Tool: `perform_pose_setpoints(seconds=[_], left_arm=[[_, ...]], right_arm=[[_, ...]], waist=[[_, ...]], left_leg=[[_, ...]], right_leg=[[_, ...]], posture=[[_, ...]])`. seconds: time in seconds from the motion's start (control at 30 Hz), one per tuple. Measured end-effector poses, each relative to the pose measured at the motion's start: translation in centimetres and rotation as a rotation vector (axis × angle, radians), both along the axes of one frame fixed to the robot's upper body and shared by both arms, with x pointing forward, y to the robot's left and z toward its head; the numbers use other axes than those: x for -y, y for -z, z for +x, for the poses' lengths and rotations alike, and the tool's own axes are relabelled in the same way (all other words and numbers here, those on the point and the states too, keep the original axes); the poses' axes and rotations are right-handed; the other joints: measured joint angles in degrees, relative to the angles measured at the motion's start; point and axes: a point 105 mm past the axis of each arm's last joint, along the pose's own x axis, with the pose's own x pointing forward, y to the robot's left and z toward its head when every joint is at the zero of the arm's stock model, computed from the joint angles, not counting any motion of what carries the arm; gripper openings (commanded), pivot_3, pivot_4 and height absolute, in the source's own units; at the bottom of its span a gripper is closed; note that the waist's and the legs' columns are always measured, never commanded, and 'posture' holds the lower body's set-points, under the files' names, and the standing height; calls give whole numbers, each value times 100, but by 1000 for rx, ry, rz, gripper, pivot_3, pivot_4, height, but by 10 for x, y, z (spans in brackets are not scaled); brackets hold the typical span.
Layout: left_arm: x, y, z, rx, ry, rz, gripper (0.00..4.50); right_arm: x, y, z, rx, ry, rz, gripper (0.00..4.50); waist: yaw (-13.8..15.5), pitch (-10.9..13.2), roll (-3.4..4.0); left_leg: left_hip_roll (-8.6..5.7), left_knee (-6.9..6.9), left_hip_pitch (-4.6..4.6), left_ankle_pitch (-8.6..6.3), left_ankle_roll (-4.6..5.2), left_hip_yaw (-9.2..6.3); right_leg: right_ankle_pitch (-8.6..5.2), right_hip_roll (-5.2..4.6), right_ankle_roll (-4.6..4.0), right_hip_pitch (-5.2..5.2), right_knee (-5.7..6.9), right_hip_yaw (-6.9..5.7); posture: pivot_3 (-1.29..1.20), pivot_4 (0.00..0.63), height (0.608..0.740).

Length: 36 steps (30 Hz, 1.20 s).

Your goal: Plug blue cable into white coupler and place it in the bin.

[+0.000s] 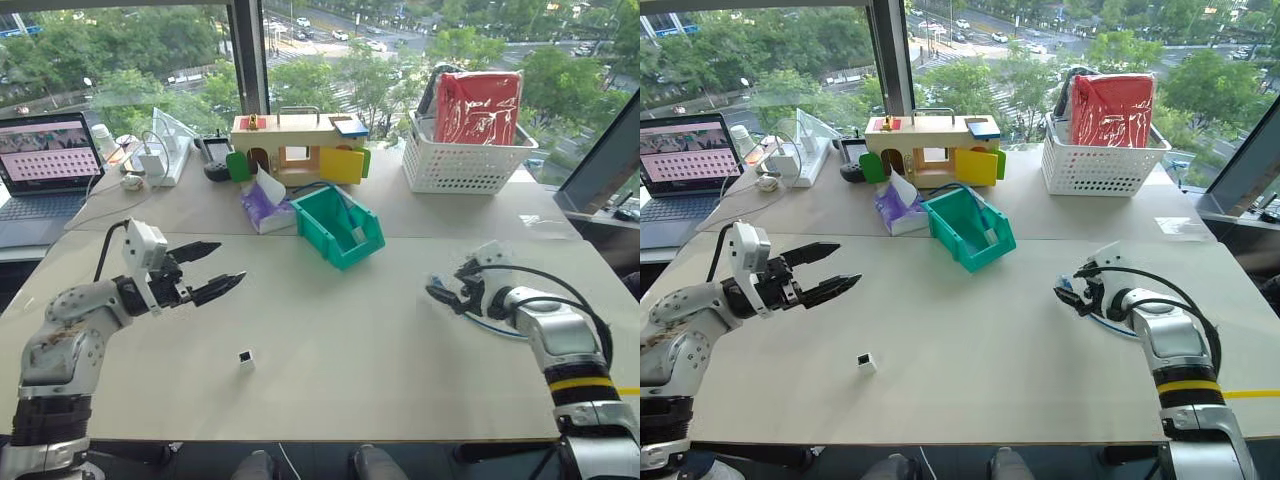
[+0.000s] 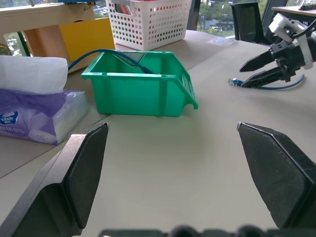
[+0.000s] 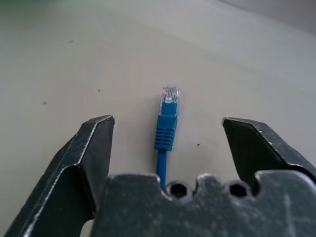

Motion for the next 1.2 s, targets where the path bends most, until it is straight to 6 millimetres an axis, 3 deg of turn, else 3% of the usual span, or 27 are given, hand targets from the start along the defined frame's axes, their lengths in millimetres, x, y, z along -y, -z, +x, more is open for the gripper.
perform_pose_setpoints(seconds=[0.2, 0.3, 0.37, 0.47, 0.67, 0.8, 0.87, 1.0, 1.1, 1.2], left_arm=[[-2, -6, -3, -12, -14, -40, 4500], [-1, -6, -4, -14, -5, -36, 4500], [0, -8, -5, -14, 13, -19, 4500], [13, -8, -6, -14, 93, 21, 4500], [33, 10, -3, -15, 211, 185, 4500], [49, 13, 3, 17, 295, 237, 4500], [60, 14, 4, 27, 346, 260, 4500], [76, 21, 3, 27, 431, 290, 4500], [86, 29, 3, 13, 485, 304, 4500], [96, 39, 6, -3, 523, 328, 4500]], right_arm=[[-2, 0, 7, -13, -32, 3, 945], [-8, -1, 2, -19, -104, -14, 104], [-25, -2, -9, 3, -262, -73, 100], [-73, -4, -35, 33, -597, -140, 100], [-124, 1, -61, 43, -935, -296, 99], [-164, -1, -65, 76, -1071, -310, 99], [-174, -8, -60, 98, -1114, -358, 1104], [-177, -17, -58, 107, -1151, -384, 2400], [-171, -16, -61, 69, -1142, -379, 3413], [-159, -27, -65, 74, -1084, -339, 4427]], waist=[[-15, 0, 0], [-11, 0, 0], [-7, 0, 1], [-11, 3, 5], [17, 3, 5], [25, 5, 7], [33, 5, 7], [130, 5, 7], [182, 6, 9], [207, 6, 9]], left_leg=[[1, 8, -1, 0, 0, -10], [1, 8, -2, 0, 0, -13], [2, 8, -3, 0, 0, -16], [1, 9, -4, 0, 0, -17], [3, 32, -9, 0, 0, -20], [5, 53, -21, 0, 0, -22], [4, 58, -23, 0, 0, -22], [5, 58, -24, -4, 6, -22], [4, 59, -30, -4, 7, -23], [3, 61, -30, -4, 7, -23]], right_leg=[[0, 1, 0, 5, 3, -10], [0, 1, 0, 5, 5, -13], [0, 2, 0, 3, 5, -17], [0, 2, 0, 2, 8, -17], [0, 3, -2, 2, 15, -24], [1, 5, -2, -1, 23, -25], [3, 5, -2, -1, 24, -25], [2, 6, -2, 0, 23, -27], [2, 5, -2, -4, 23, -29], [2, 4, -2, -3, 23, -29]], posture=[[0, 150, 737], [0, 150, 737], [0, 150, 737], [0, 150, 737], [0, 150, 737], [0, 150, 737], [0, 150, 737], [0, 150, 737], [0, 150, 737], [0, 150, 737]])
